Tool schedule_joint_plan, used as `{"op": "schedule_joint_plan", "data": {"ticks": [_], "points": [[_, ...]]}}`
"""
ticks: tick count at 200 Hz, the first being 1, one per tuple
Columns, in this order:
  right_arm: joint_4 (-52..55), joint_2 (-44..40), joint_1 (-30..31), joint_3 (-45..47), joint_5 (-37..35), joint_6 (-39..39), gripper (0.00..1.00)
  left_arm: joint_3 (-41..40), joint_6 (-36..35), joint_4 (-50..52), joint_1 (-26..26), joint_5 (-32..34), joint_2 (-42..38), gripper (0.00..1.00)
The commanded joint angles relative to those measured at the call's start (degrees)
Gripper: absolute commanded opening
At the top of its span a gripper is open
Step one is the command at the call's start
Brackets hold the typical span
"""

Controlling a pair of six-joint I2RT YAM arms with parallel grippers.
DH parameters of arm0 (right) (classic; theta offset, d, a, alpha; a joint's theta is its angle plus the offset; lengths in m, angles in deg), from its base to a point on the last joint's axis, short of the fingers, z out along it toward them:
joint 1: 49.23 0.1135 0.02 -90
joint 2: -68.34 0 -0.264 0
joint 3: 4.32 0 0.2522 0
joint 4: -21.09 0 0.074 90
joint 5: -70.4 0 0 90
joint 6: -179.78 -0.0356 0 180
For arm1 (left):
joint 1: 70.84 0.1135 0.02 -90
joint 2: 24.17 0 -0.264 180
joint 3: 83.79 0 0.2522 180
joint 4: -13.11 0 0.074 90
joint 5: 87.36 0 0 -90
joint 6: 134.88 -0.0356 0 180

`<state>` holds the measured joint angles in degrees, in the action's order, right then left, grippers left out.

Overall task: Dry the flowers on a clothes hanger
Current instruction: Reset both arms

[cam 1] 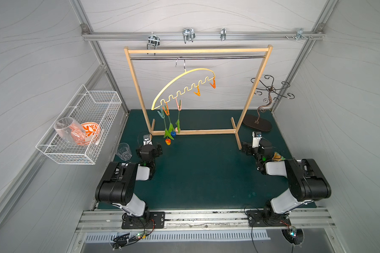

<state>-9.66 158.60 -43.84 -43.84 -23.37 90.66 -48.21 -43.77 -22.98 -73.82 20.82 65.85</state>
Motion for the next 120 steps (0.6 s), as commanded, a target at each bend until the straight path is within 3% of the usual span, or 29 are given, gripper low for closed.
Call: {"op": "schedule_joint_plan", "data": {"ticks": [1,63,83,120], "points": [[0.1,-0.4,0.1,0.0,0.5,-0.6,0.99,0.6,0.2,-2.0,0.3,-0.4,-0.8,1.00],[0.1,-0.3,0.1,0.0,0.6,-0.6,0.99,0.6,0.2,-2.0,0.3,-0.4,-0.8,1.00],[0.6,-0.3,0.1,-0.3,4.7,1.0,0.99,0.5,0.2,-2.0,0.3,-0.4,-0.8,1.00],[1.0,0.1,-0.2,-0.7,5.7,1.0,0.99,0.6,0.1,-2.0,0.3,-0.5,-0.9,1.00]]}}
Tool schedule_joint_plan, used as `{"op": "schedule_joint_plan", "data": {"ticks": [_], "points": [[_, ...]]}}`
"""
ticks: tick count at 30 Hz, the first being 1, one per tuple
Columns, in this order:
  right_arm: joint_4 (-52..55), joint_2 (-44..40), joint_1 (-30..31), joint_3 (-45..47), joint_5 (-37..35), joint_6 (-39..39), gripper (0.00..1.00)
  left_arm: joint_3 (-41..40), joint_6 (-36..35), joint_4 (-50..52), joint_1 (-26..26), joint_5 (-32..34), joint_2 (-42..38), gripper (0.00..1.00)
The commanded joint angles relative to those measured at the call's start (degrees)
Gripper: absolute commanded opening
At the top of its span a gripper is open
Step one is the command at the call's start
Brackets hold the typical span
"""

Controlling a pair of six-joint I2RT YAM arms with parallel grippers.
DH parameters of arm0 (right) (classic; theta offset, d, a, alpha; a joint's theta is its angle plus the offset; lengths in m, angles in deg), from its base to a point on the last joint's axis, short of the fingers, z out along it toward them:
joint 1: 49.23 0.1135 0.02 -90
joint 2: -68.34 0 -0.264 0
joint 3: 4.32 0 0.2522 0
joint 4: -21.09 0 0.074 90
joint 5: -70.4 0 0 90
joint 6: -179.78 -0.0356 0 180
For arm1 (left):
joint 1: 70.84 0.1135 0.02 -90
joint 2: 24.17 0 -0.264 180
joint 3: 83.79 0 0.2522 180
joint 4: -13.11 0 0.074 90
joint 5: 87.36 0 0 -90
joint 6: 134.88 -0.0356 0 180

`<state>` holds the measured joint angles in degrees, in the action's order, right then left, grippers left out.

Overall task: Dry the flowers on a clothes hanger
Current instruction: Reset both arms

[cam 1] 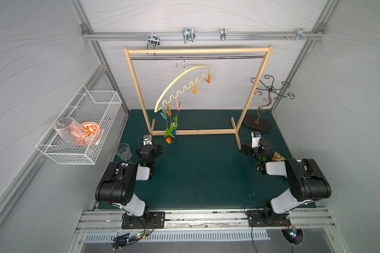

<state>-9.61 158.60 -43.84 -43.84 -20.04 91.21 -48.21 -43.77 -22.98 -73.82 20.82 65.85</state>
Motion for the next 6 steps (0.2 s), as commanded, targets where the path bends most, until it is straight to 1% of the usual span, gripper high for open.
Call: {"op": "schedule_joint_plan", "data": {"ticks": [1,6], "points": [[0.9,0.1,-0.2,-0.7,2.4,0.4,0.99,0.6,0.2,-2.0,0.3,-0.5,-0.9,1.00],[0.4,-0.4,-0.2,-0.2,2.1,0.5,0.99,0.6,0.2,-2.0,0.3,-0.4,-0.9,1.00]]}}
